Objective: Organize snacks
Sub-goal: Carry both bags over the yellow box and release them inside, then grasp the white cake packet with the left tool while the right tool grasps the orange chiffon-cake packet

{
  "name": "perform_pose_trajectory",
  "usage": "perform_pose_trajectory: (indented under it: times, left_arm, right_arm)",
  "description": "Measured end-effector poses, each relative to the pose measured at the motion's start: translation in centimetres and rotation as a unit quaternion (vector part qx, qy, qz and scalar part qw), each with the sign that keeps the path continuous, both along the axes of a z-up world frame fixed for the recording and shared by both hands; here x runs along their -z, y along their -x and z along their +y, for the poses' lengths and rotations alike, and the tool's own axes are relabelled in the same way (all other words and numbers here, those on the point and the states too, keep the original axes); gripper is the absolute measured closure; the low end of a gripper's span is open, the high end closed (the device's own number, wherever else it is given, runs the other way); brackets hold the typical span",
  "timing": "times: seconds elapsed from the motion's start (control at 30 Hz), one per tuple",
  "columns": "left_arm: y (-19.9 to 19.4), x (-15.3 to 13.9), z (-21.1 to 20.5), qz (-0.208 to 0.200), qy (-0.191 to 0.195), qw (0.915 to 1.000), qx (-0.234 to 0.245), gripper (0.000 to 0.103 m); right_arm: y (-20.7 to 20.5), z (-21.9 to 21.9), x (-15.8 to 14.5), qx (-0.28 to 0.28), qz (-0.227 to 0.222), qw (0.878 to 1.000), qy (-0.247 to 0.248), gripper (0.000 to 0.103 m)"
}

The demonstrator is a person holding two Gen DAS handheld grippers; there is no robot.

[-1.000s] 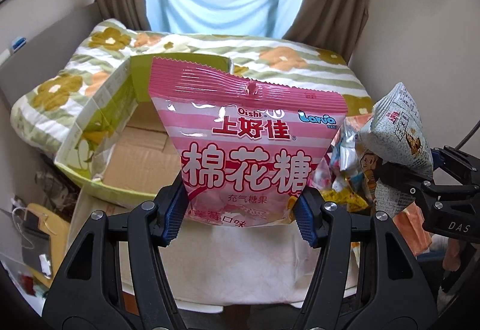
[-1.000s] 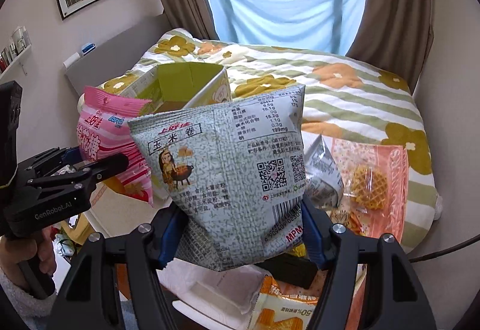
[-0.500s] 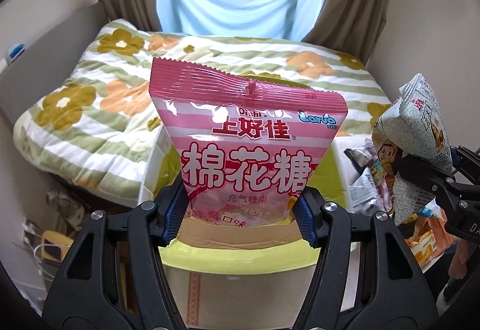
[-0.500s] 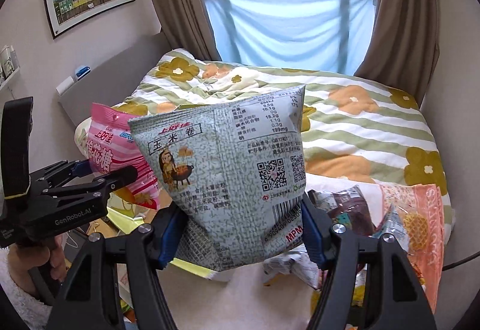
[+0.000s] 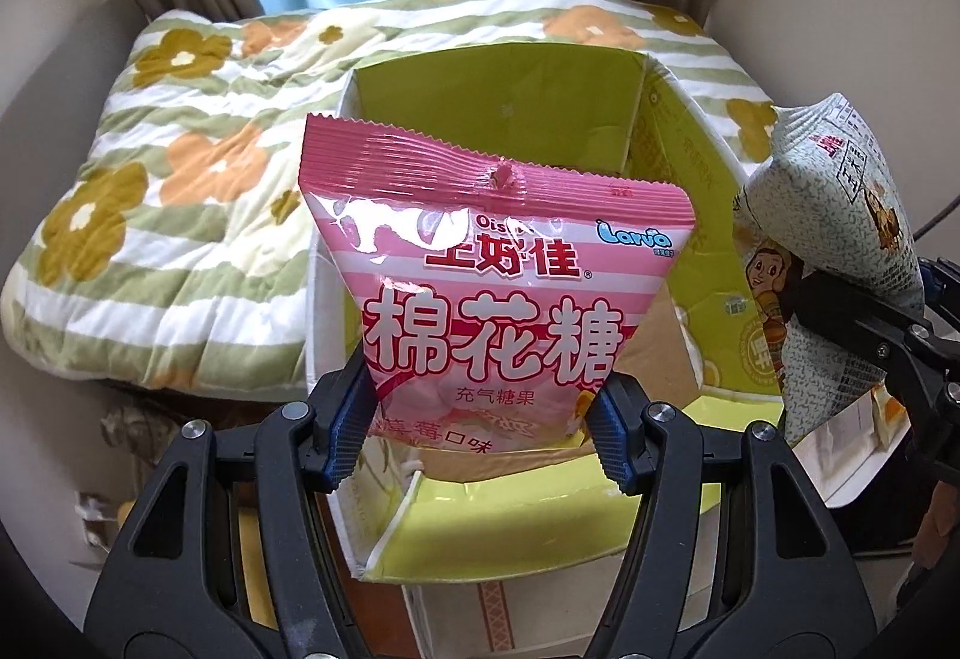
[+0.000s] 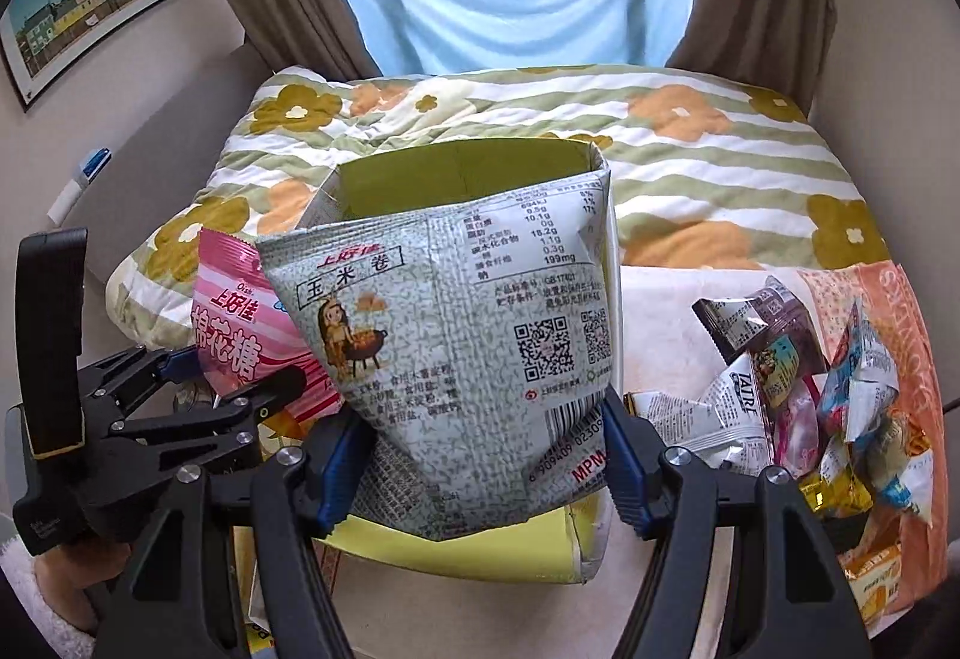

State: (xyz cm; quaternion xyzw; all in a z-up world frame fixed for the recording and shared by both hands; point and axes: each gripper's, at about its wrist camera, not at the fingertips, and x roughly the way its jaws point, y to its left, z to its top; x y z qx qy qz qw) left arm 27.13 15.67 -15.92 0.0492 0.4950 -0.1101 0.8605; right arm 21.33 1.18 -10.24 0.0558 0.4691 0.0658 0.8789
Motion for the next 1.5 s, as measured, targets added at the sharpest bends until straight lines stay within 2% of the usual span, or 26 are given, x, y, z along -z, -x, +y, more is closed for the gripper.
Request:
perform_pose_trajectory:
  times: [0.03,0.1,0.13,0.2,0.27,0.4,0.63,0.8,0.97,1.03,1.1,1.13,1.23,1.5]
  left_arm:
    - [-0.1,0.1,-0.2,0.001,0.002,1.0,0.007,0.044]
    - [-0.2,0.4,-0.7,0.001,-0.004,0.9999,0.013,0.036]
    - [-0.3,0.6,-0.8,0.003,-0.008,0.9999,0.013,0.031]
    - [-0.4,0.7,-0.8,0.007,-0.002,0.9999,0.008,0.006]
    - [0.0,0.5,-0.6,0.006,0.002,1.0,0.003,0.003]
    - [1.1,0.2,0.0,0.012,0.007,0.9999,-0.003,0.003]
    - [2.7,-0.7,0.9,-0.005,0.017,0.9995,-0.027,0.003]
    - [2.8,-1.2,1.4,-0.016,0.016,0.999,-0.039,0.003]
    - [3.6,-1.6,2.2,-0.025,0.017,0.998,-0.056,0.003]
    - [3.9,-1.5,2.6,-0.021,0.015,0.9978,-0.061,0.003]
    - [4.1,-1.5,2.9,-0.015,0.02,0.9975,-0.066,0.003]
    - [4.1,-1.5,3.1,-0.013,0.025,0.9973,-0.067,0.003]
    - [4.4,-1.6,3.5,-0.012,0.032,0.9969,-0.071,0.003]
    - [4.7,-1.3,3.6,-0.008,0.034,0.9975,-0.062,0.003]
  right_arm:
    - [0.1,-0.1,0.0,0.003,0.002,1.0,0.001,0.039]
    - [-0.2,0.1,-0.1,0.004,0.003,1.0,0.005,0.039]
    - [-0.4,0.2,-0.2,0.004,0.004,1.0,0.007,0.039]
    - [-0.6,0.0,-0.2,0.004,0.004,1.0,0.006,0.039]
    - [-0.6,-0.3,-0.1,0.004,0.005,1.0,0.003,0.039]
    - [-0.5,-0.5,-0.1,-0.002,0.006,1.0,-0.003,0.039]
    - [-0.8,0.1,-0.2,-0.028,0.008,1.0,-0.001,0.038]
    - [-2.1,1.3,1.8,-0.049,0.041,0.998,0.002,0.038]
    - [-2.5,2.2,3.2,-0.061,0.04,0.997,-0.003,0.037]
    - [-2.5,2.1,3.4,-0.057,0.035,0.998,-0.017,0.031]
    - [-2.4,2.1,3.5,-0.058,0.03,0.998,-0.022,0.004]
    - [-2.1,2.1,3.4,-0.06,0.023,0.998,-0.022,0.001]
    - [-1.4,2.0,3.0,-0.056,0.002,0.998,-0.019,0.001]
    - [-0.4,1.8,2.8,-0.051,0.011,0.999,-0.012,0.001]
